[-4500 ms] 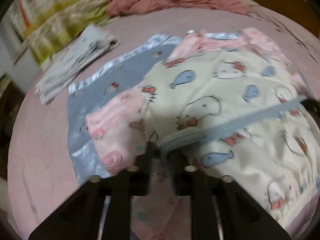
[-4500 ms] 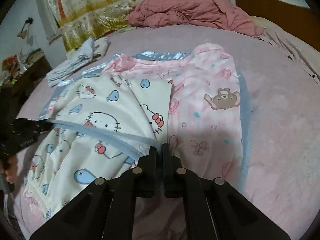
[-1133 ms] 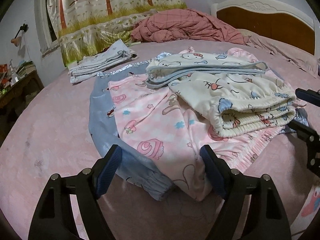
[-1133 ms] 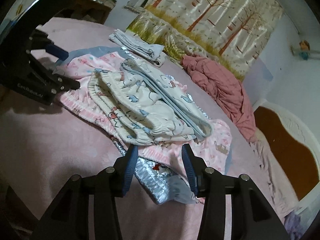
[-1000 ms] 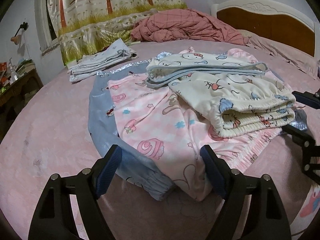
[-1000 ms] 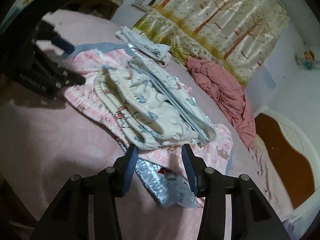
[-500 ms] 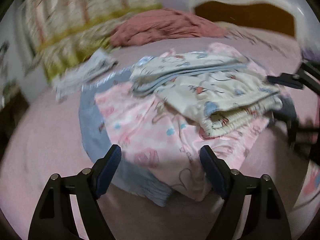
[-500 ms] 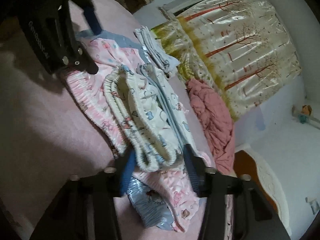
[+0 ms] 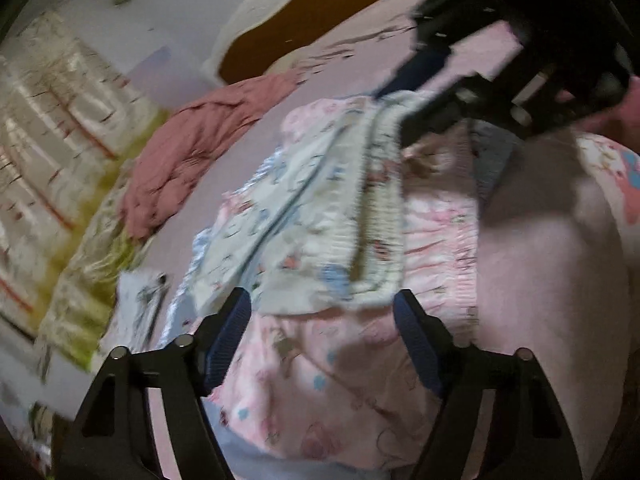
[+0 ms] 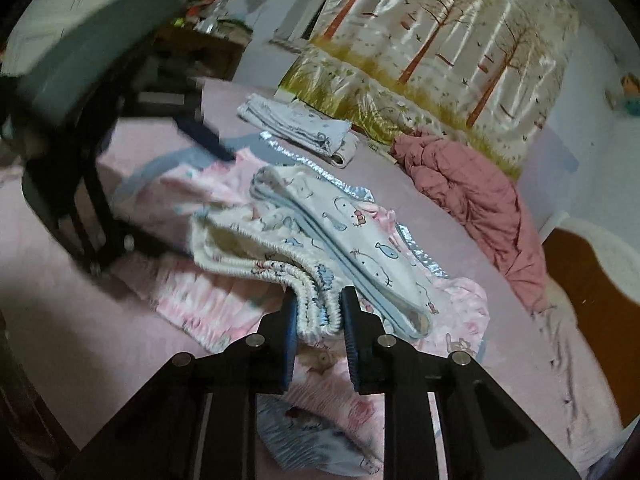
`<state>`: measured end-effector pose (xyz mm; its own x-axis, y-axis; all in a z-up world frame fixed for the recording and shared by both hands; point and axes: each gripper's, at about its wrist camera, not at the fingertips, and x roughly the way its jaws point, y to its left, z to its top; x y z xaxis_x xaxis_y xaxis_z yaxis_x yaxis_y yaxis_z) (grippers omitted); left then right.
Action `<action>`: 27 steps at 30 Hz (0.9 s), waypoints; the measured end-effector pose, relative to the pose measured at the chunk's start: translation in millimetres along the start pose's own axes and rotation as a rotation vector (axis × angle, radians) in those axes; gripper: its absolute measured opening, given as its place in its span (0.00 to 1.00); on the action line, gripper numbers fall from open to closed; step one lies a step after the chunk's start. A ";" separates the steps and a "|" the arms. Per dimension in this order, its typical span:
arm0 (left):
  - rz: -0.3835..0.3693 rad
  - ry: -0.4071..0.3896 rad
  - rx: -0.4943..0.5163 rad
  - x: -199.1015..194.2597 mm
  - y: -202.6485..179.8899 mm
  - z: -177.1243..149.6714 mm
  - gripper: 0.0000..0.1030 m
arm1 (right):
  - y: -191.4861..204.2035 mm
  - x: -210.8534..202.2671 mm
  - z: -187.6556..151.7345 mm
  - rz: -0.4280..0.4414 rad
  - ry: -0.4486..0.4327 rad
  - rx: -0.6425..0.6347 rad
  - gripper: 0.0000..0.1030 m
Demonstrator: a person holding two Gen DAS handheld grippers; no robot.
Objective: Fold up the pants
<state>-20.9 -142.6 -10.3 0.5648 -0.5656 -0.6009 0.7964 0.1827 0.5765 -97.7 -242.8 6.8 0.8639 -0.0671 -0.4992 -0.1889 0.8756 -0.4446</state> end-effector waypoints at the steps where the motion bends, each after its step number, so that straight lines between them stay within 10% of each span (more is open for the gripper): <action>1: -0.005 -0.005 0.012 2.0 0.6 -0.1 0.71 | -3.2 0.9 1.3 0.009 -0.002 0.013 0.21; 6: 0.030 -0.049 0.017 10.8 7.9 2.6 0.66 | -24.2 5.6 1.1 0.089 -0.012 0.110 0.21; 10: -0.035 -0.096 -0.061 12.0 23.6 6.7 0.28 | -31.9 9.7 0.1 0.121 -0.025 0.141 0.21; 13: -0.020 -0.144 -0.094 7.3 31.5 10.4 0.21 | -38.0 10.4 -2.5 0.141 -0.033 0.176 0.21; 27: -0.112 -0.127 -0.458 42.2 132.0 51.5 0.15 | -126.7 47.0 33.5 0.260 -0.156 0.433 0.20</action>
<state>96.9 -183.7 69.0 0.4617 -0.6905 -0.5568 0.8803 0.4337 0.1921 -17.6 -340.9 64.6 0.8796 0.2218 -0.4208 -0.2245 0.9735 0.0439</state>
